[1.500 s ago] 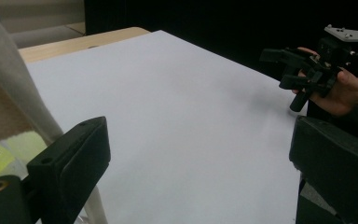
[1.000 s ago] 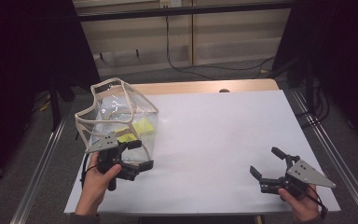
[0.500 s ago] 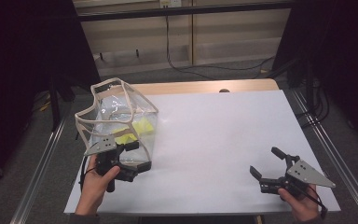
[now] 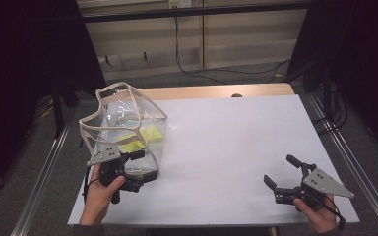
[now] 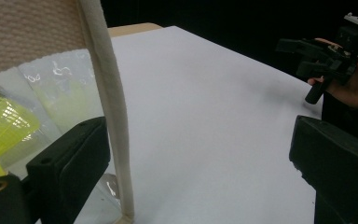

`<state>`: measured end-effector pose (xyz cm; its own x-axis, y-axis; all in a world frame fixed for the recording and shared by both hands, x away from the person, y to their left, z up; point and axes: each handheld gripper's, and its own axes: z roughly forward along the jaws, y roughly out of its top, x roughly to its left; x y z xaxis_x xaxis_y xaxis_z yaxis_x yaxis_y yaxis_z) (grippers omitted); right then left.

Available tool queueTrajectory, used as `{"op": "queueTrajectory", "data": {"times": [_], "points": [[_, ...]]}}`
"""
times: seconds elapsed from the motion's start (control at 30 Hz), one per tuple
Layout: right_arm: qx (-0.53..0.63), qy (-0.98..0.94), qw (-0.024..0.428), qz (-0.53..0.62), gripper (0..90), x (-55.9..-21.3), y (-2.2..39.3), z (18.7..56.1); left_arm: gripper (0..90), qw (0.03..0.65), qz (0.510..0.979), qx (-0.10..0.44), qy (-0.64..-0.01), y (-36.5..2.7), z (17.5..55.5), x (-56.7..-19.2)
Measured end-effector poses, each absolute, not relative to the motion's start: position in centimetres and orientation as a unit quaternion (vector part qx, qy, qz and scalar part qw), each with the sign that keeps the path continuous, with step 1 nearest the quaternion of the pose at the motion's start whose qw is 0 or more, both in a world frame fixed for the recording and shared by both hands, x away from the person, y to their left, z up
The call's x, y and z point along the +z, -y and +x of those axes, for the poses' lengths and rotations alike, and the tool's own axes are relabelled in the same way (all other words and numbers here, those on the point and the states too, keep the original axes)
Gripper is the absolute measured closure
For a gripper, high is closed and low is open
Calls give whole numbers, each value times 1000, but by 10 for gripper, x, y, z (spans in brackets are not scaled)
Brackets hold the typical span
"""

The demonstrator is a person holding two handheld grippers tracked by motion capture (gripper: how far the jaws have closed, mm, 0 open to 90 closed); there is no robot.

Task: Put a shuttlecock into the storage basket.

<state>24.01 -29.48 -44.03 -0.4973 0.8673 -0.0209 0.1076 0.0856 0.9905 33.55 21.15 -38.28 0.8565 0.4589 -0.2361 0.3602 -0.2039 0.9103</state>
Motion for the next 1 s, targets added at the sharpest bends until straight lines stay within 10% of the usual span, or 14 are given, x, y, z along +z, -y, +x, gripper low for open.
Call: {"op": "queueTrajectory", "data": {"times": [1.0], "points": [[564, -658, 336, 369, 17, -440, 294, 241, 50, 571, 771, 51, -277, -223, 334, -391]]}}
